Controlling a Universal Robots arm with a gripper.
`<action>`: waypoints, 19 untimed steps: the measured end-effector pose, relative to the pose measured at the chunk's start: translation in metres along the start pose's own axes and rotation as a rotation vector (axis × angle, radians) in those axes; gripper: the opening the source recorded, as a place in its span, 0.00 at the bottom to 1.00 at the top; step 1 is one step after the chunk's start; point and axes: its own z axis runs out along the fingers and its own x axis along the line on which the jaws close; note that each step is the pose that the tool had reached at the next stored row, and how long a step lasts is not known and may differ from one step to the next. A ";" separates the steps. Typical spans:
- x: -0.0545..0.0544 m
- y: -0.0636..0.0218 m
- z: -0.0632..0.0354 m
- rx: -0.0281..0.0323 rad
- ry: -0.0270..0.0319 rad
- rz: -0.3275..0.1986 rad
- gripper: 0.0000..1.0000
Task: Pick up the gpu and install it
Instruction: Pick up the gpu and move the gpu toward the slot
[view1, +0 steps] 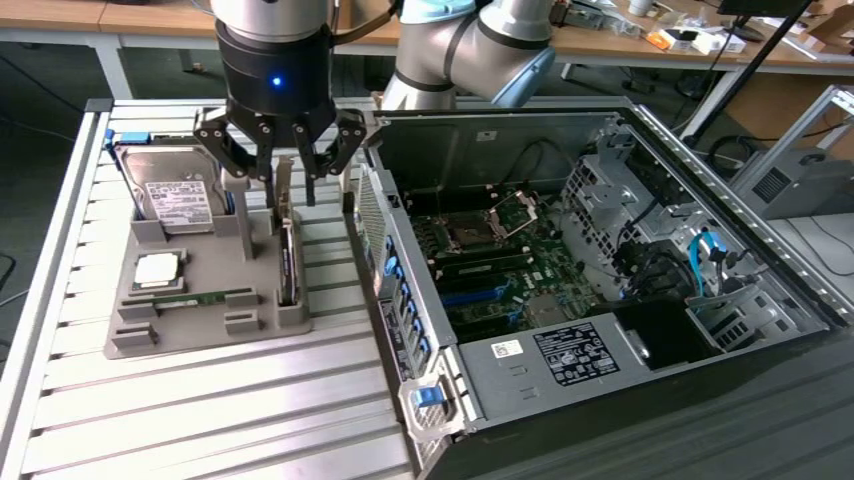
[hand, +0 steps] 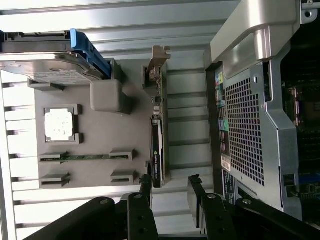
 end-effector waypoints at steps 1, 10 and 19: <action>0.000 0.0000 0.0003 0.0000 0.0000 0.000 0.42; 0.000 -0.0001 0.0021 0.0000 -0.0001 0.000 0.42; 0.000 -0.0002 0.0056 0.0000 0.0000 0.000 0.42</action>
